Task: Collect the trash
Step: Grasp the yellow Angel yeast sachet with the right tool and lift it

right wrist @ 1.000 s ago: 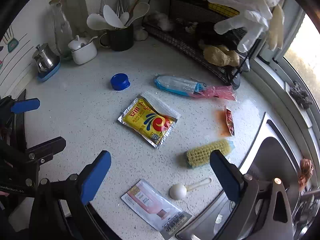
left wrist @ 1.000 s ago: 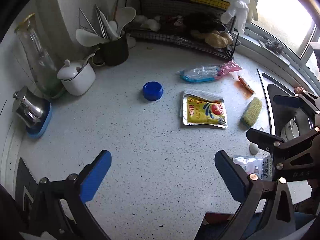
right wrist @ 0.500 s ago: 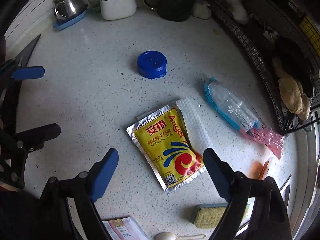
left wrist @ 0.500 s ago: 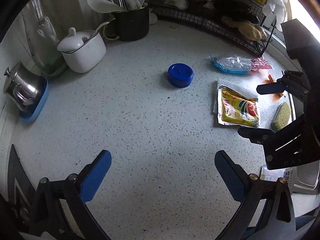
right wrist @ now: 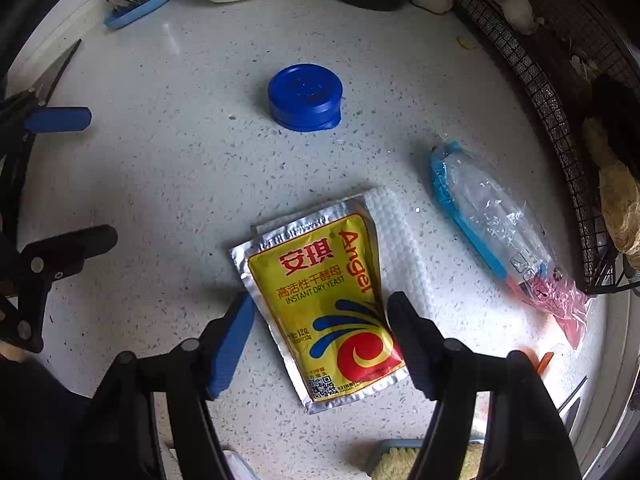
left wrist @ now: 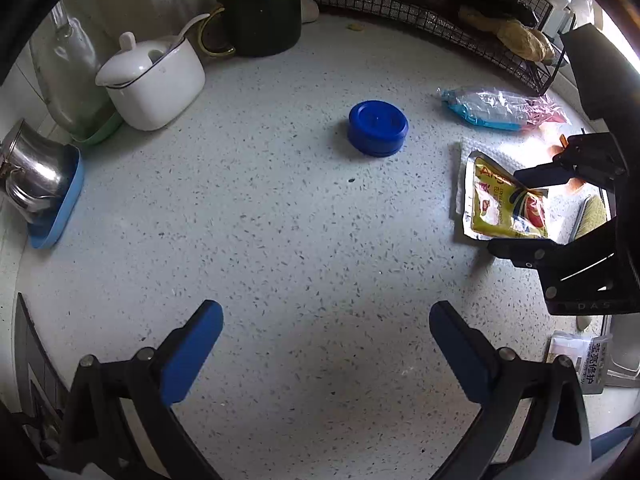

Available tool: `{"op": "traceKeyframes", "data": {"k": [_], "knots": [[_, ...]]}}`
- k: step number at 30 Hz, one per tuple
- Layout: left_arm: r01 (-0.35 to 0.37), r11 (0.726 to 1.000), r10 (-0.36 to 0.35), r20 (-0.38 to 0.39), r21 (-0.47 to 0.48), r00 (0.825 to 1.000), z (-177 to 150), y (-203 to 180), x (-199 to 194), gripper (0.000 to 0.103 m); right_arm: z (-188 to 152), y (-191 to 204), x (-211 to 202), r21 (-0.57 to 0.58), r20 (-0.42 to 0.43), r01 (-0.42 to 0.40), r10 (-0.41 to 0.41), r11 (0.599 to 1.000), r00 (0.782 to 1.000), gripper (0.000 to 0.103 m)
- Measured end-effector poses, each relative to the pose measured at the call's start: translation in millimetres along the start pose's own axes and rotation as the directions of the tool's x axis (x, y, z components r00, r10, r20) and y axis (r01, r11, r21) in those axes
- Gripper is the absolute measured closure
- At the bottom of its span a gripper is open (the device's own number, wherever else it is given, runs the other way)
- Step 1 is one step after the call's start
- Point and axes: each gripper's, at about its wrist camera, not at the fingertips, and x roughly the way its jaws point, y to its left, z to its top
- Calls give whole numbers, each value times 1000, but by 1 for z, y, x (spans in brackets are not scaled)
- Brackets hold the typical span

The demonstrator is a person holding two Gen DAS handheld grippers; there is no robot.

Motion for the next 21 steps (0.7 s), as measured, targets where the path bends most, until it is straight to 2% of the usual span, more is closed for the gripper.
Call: {"op": "traceKeyframes", "data": {"k": [3, 9, 14, 18, 21], "knots": [[14, 1000, -14, 6, 13, 1000, 0, -1, -2, 0, -4, -3, -6, 19, 16, 6, -6, 1000, 1000, 53], [26, 998, -27, 16, 54, 1000, 0, -12, -7, 0, -13, -6, -18, 86, 52, 2, -6, 996, 999, 61], [60, 995, -63, 28, 82, 998, 1, -22, -14, 0, -27, -5, -32, 172, 83, -22, 7, 985, 996, 62], [96, 989, -100, 25, 113, 995, 6, -34, -13, 0, -32, -13, -43, 261, 102, -6, -22, 965, 994, 62], [123, 983, -126, 18, 138, 992, 14, -43, -9, 0, -39, -22, -51, 354, 116, 15, -60, 935, 991, 62]]}}
